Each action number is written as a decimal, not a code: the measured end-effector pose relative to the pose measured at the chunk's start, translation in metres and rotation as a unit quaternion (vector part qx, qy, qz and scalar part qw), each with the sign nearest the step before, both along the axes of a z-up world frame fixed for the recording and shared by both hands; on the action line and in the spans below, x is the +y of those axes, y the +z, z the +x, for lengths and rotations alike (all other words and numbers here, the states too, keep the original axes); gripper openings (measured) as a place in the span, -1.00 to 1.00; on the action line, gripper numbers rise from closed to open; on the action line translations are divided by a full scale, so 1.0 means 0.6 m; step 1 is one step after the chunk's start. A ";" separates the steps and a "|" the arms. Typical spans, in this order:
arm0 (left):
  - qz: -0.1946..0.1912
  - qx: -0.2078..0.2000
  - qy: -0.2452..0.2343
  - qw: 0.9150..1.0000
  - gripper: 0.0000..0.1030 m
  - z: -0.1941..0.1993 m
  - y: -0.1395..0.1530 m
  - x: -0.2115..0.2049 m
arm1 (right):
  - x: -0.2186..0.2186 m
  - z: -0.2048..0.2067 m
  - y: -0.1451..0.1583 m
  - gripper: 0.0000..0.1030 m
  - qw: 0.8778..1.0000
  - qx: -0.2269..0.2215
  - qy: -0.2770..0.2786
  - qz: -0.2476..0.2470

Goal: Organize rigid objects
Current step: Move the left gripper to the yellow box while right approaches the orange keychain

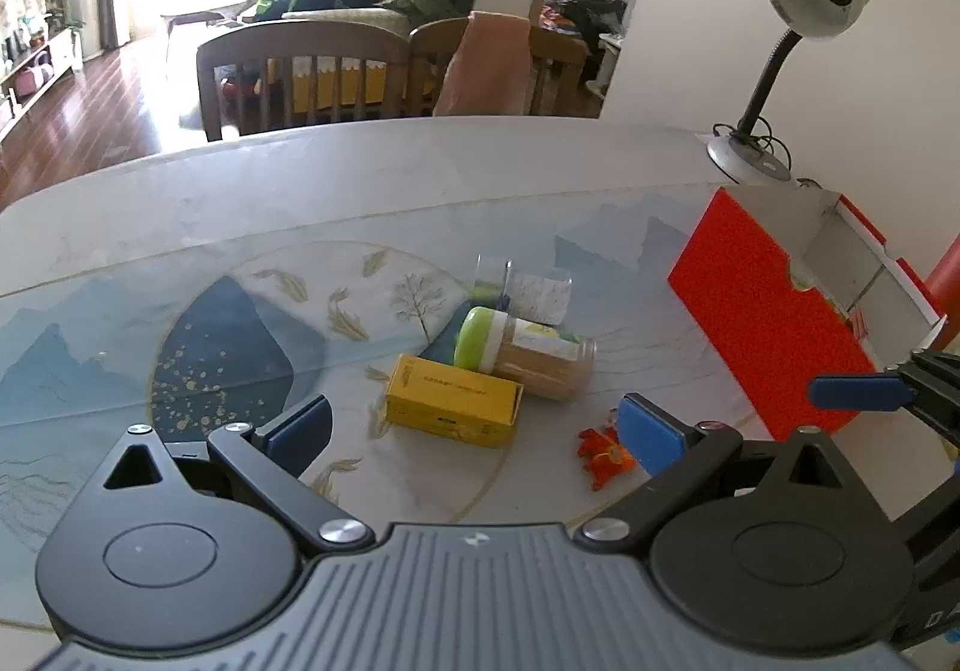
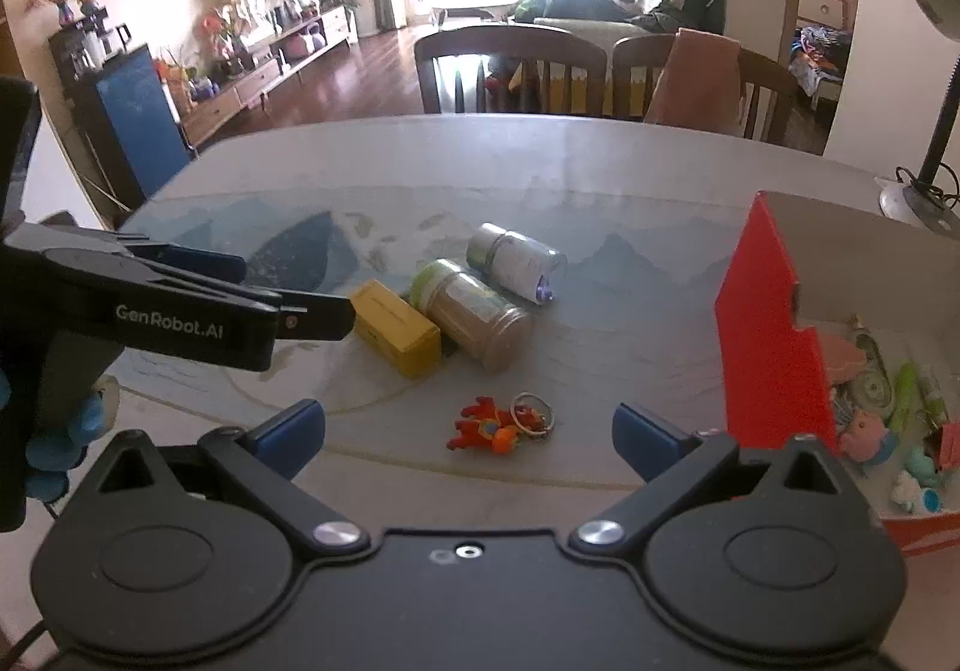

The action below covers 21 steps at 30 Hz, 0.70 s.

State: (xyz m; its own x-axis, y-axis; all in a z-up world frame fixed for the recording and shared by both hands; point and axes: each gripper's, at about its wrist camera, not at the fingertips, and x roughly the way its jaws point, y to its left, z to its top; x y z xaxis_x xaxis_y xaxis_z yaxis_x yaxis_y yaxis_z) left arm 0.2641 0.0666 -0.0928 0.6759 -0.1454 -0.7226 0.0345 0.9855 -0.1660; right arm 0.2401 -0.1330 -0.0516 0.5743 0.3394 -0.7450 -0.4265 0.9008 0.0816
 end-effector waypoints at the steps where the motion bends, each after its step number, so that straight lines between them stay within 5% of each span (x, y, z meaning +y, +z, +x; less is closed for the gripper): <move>1: 0.001 0.001 0.000 1.000 0.98 0.005 -0.006 0.002 | 0.003 0.005 -0.007 0.98 1.000 0.004 0.002 -0.002; 21: 0.027 0.022 -0.026 0.999 0.98 0.081 -0.113 0.013 | 0.045 0.091 -0.118 0.73 0.997 0.060 0.018 -0.053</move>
